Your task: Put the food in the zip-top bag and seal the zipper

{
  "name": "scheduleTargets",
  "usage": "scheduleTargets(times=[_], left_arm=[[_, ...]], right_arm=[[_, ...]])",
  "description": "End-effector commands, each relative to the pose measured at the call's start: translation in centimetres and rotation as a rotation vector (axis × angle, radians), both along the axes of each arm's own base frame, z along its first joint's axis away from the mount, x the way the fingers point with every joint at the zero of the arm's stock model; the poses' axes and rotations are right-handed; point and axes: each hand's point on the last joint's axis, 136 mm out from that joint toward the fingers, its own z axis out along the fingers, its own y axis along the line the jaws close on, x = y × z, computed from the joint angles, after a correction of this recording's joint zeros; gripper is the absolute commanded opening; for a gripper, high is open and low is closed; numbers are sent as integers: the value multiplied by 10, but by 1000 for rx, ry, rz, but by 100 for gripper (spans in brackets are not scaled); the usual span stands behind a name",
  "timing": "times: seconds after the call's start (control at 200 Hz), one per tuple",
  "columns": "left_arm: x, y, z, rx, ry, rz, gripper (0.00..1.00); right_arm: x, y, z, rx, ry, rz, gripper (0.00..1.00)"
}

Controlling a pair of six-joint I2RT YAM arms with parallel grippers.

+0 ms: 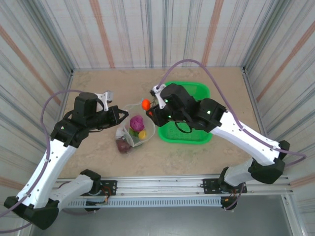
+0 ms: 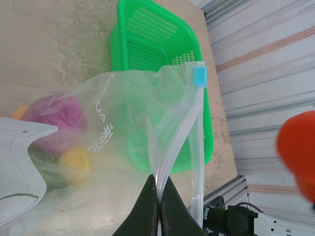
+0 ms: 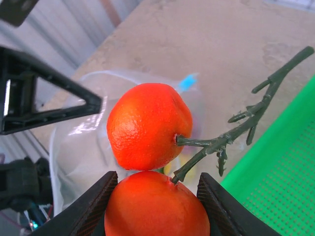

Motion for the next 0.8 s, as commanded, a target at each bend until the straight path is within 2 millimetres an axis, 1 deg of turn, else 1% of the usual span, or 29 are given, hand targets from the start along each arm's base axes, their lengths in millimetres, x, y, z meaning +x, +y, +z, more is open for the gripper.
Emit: scheduleTargets(times=[0.0,0.075,0.135,0.245,0.366,0.476,0.536,0.596,0.716,0.791], left_arm=[[-2,0,14,-18,-16,-6,0],[-2,0,15,-15,-20,-6,0],[-3,0,16,-15,-21,-6,0],[-3,0,17,-15,-24,-11,0],[-3,0,15,-14,-19,-13,0],[-4,-2,12,-20,-9,-17,0],[-4,-2,10,-23,-4,-17,0],[-4,-1,8,-22,-4,-15,0],[-6,0,6,-18,-6,-13,0],[-6,2,6,-15,-10,-5,0]], right_arm=[[-4,11,-44,-194,14,42,45],[-10,25,-58,-229,29,65,46],[-11,31,-68,-260,39,63,46],[-3,36,-90,-318,59,29,46],[5,42,-102,-330,75,4,47],[10,52,-106,-301,81,12,55],[12,54,-104,-289,81,9,62],[12,55,-96,-270,75,10,65],[9,50,-66,-196,37,10,67],[6,42,-45,-134,16,10,64]])
